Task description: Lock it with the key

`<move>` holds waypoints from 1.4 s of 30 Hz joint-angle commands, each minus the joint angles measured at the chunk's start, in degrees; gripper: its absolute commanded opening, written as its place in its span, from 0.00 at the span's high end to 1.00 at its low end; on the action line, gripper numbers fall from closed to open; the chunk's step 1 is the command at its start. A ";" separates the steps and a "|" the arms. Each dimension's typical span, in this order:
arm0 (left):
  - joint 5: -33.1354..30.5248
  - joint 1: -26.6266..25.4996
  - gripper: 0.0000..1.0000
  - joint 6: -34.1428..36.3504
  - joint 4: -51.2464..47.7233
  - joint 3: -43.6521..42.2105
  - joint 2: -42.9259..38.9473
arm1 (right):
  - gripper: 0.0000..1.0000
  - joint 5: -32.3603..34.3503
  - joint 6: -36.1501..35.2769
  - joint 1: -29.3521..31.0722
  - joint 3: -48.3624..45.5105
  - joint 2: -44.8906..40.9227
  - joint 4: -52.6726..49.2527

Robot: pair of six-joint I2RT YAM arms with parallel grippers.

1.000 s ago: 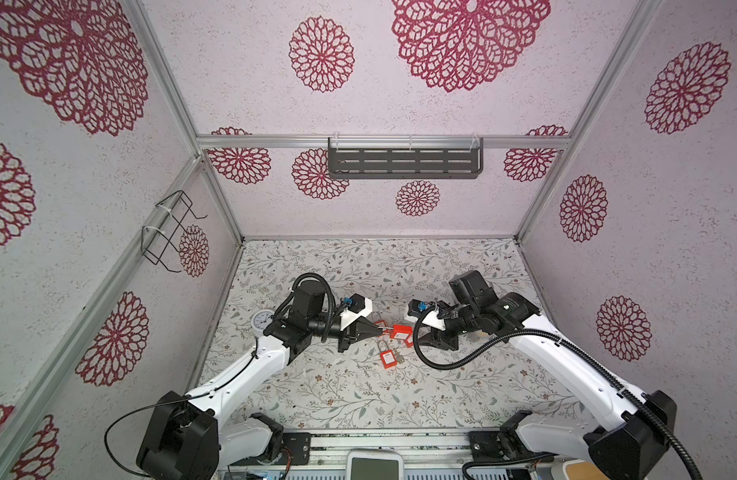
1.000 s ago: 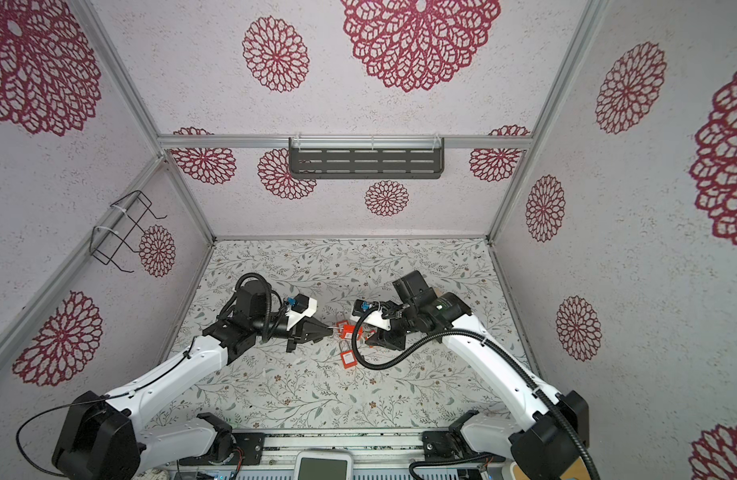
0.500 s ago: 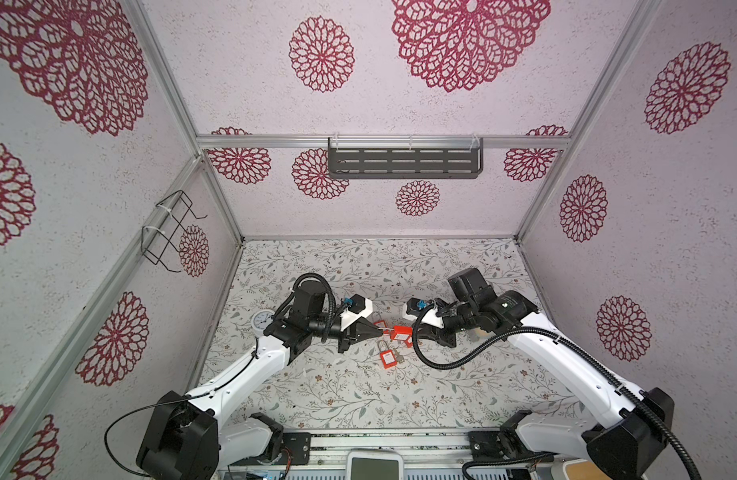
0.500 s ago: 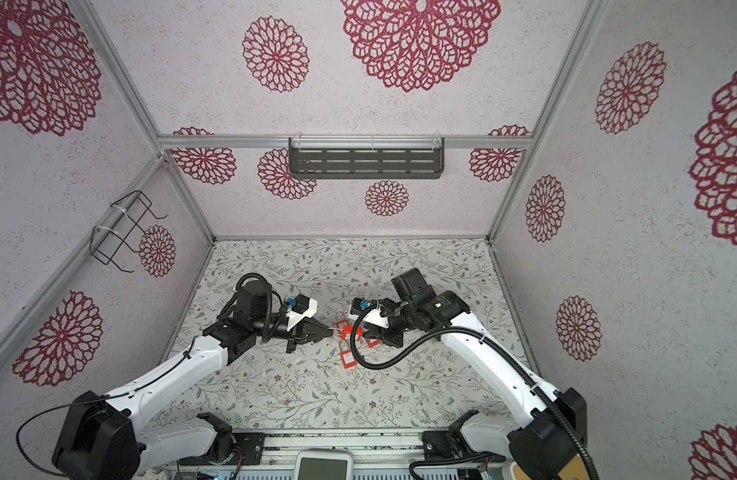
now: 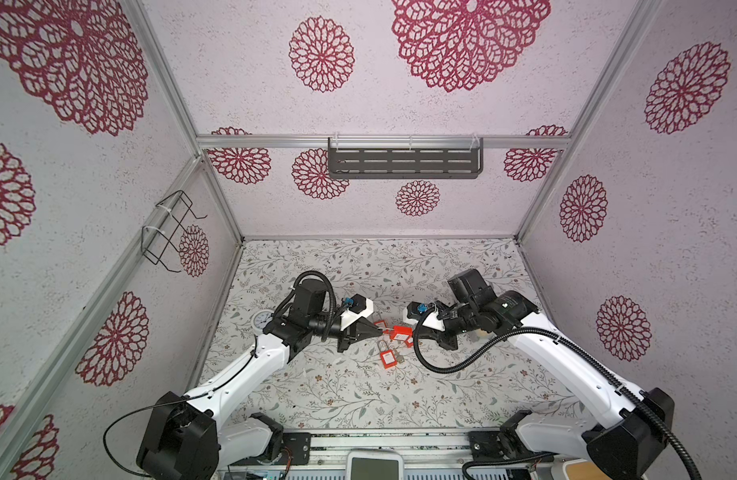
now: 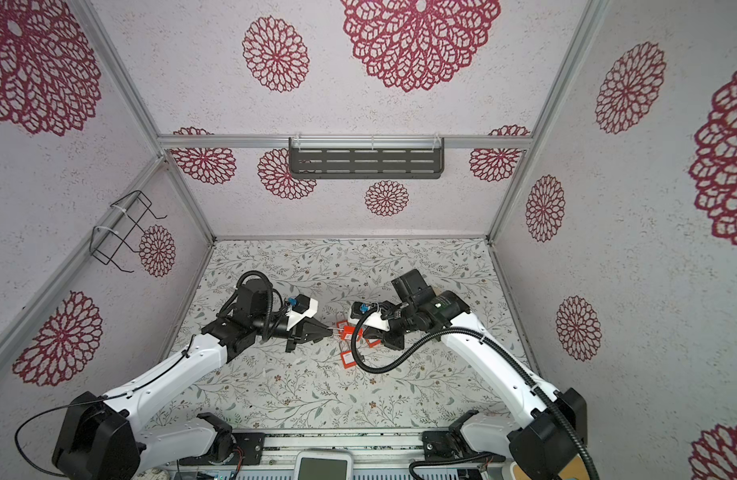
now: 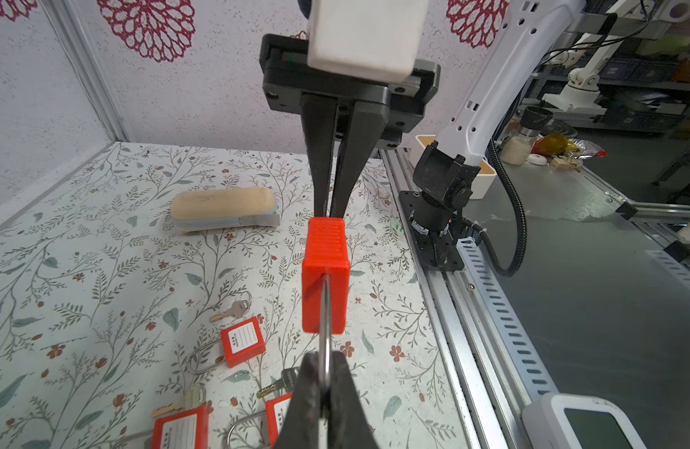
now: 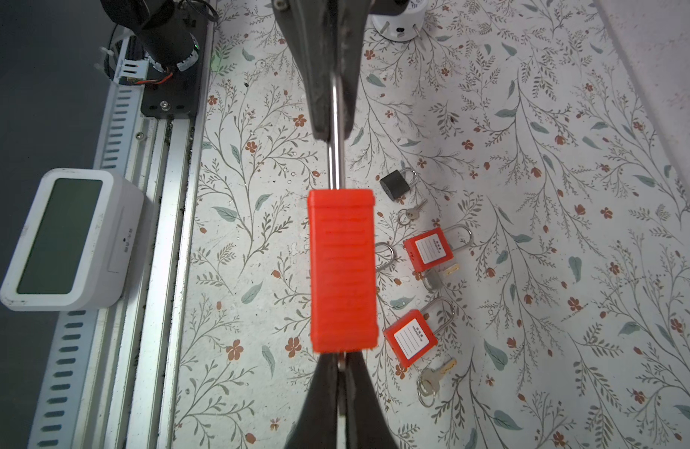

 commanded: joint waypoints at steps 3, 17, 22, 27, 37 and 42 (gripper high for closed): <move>1.88 -0.39 1.00 2.64 -2.93 2.12 -0.43 | 0.95 0.25 -2.02 -0.42 1.09 -0.54 -1.43; 0.56 1.93 1.00 8.73 -11.23 2.83 -3.35 | 1.00 1.69 -4.03 -0.59 -1.43 -1.52 -2.47; -0.19 2.33 1.00 9.79 -12.50 2.48 -4.76 | 1.00 1.75 -3.62 -0.77 -1.87 -1.44 -2.71; -2.03 2.97 1.00 11.39 -17.44 3.03 -5.74 | 1.00 3.37 -1.95 -1.12 -3.48 -1.58 -1.23; -9.47 4.69 1.00 22.66 -46.74 11.78 1.70 | 1.00 14.17 8.02 -0.88 -10.81 -5.66 10.01; -15.80 4.39 1.00 24.78 -52.96 13.88 5.11 | 1.00 17.74 15.05 0.59 -13.08 -5.76 13.70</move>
